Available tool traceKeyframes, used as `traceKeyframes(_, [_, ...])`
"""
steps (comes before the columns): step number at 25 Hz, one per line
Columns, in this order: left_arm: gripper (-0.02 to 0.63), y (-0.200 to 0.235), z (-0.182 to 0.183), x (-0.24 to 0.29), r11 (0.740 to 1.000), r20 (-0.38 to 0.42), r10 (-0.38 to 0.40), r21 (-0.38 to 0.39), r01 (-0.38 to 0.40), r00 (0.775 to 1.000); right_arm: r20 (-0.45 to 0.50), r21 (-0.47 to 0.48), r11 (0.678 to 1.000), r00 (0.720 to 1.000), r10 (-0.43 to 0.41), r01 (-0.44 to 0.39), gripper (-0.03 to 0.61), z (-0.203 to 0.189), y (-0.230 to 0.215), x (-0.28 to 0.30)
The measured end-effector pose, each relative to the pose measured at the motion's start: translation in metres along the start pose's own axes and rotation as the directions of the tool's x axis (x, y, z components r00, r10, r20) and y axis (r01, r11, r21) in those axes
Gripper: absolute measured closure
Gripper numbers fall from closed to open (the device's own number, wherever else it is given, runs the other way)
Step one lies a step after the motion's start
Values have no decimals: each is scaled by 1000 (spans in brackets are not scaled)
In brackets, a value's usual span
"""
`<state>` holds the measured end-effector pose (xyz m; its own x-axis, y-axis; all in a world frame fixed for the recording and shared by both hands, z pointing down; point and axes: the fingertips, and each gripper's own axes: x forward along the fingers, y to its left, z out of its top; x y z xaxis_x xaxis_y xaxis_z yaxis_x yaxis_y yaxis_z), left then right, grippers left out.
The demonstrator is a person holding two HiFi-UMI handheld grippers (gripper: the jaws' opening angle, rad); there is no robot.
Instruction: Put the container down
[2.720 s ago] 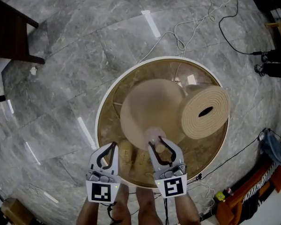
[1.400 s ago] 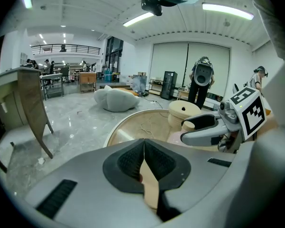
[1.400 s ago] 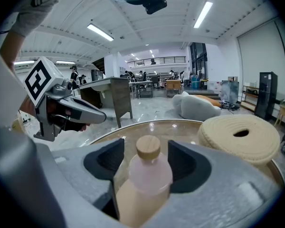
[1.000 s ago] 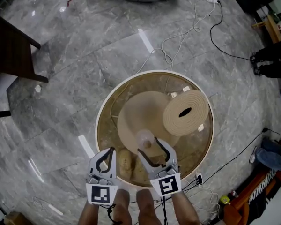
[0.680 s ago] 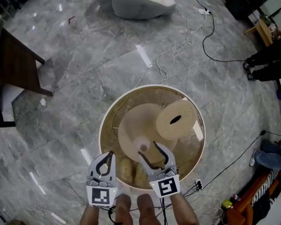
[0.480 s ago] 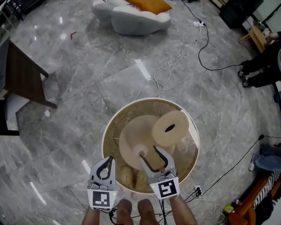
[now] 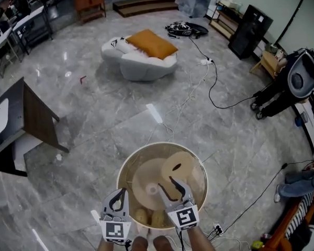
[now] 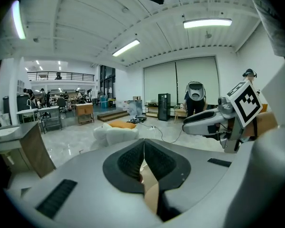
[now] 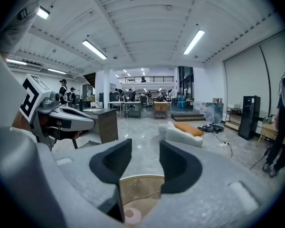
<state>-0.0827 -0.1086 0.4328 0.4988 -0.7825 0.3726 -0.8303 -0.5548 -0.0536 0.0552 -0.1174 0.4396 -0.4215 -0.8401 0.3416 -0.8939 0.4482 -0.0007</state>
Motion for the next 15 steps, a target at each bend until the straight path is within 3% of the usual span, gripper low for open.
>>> traceKeyframes(7, [594, -4, 77, -31, 1000, 46, -4, -1, 4, 999, 54, 5, 999, 998, -43, 43, 423, 72, -6, -42])
traceKeyframes(11, [594, -4, 97, -57, 998, 68, -3, 58, -1, 998, 63, -7, 997, 995, -80, 81, 438, 102, -4, -69])
traceKeyframes(15, [594, -8, 121, -85, 997, 94, 3, 71, -10, 996, 96, -23, 994, 990, -107, 110, 472, 130, 0, -100])
